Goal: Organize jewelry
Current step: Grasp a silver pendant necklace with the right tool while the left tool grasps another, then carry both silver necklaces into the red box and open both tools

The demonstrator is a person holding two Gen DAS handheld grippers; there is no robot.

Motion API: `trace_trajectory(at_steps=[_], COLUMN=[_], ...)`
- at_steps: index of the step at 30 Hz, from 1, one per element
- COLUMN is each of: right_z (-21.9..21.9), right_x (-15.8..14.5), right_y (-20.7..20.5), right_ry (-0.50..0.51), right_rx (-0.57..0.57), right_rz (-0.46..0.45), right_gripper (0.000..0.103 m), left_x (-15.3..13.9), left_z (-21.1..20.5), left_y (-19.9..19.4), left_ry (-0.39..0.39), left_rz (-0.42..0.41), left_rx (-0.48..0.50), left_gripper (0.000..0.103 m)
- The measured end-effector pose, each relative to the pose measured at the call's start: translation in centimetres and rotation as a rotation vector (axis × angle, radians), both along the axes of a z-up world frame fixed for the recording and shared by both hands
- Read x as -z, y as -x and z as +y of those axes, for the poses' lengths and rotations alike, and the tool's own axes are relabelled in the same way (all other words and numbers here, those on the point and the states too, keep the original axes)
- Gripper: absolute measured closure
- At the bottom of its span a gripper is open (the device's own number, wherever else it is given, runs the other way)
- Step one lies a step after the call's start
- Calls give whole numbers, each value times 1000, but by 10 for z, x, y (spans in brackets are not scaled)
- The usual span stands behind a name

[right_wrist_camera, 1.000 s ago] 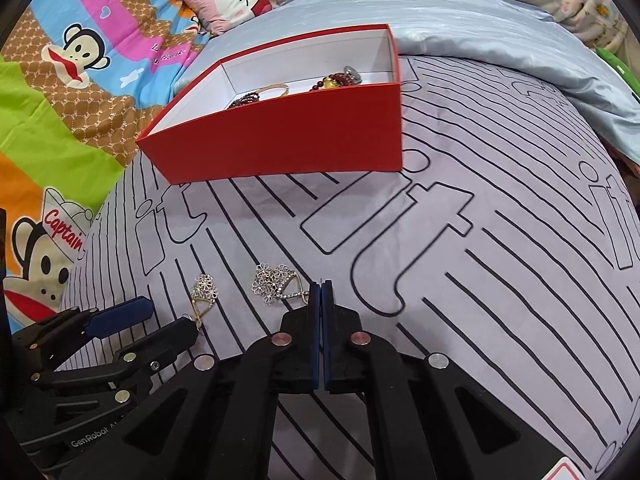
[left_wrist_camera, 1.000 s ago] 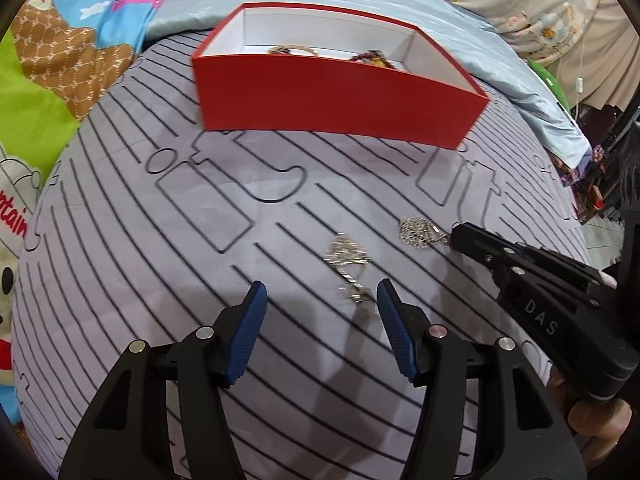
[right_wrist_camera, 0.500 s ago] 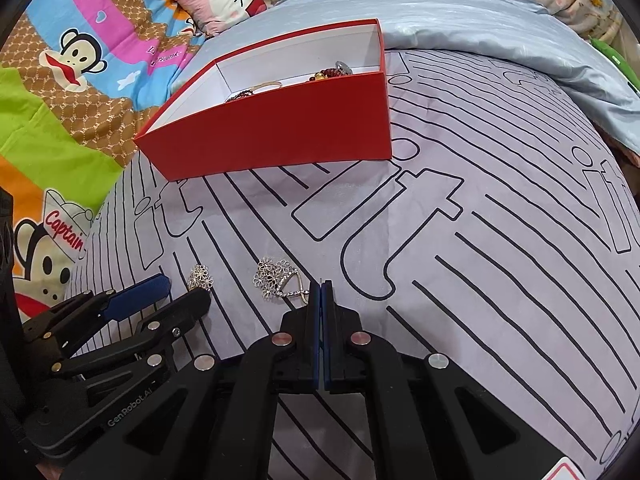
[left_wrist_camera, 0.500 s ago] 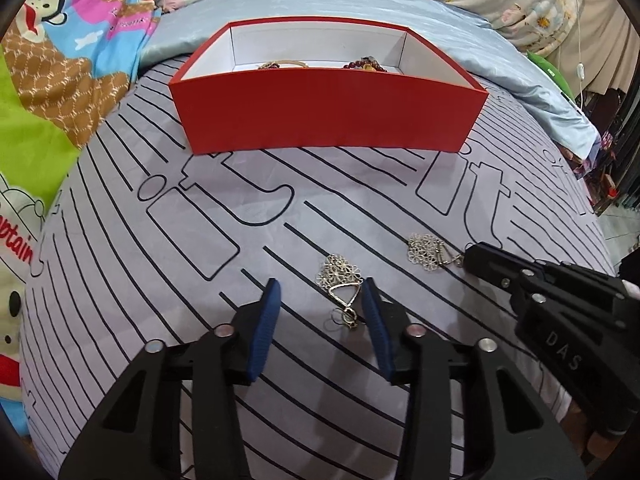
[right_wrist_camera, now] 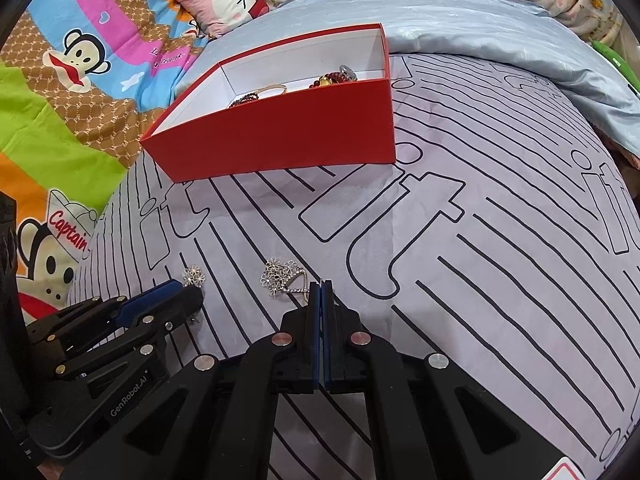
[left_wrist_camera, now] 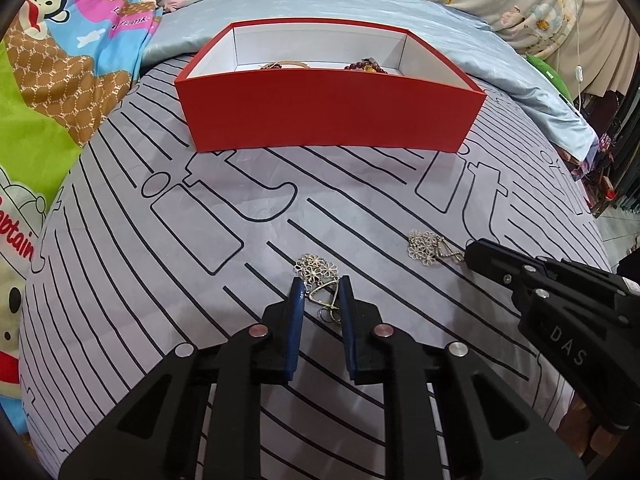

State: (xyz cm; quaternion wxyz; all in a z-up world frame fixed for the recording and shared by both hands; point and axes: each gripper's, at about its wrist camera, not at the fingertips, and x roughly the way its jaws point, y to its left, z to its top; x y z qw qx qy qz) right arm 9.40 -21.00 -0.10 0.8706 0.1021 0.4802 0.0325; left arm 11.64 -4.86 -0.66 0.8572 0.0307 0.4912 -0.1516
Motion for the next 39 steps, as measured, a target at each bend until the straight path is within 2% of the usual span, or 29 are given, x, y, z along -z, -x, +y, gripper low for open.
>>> trace_trajectory(at_steps=[19,31,39], right_z=[7,13,10], right_x=[-32,-68,-99], right_y=[9,10,-16], right_ry=[-24,-48,-43], right_rx=[-36,-65,-75], right_rz=[-70,-137,-208], right_gripper=[102,102,102], left_x=[-25,-66,-102], left_z=[15,21,15], left_y=[1,-7,-37], left_ry=[57,94,96], left_rz=[-6,-65,-135], left_rx=[-32,-29,-17], left_gripper=[86,86,86])
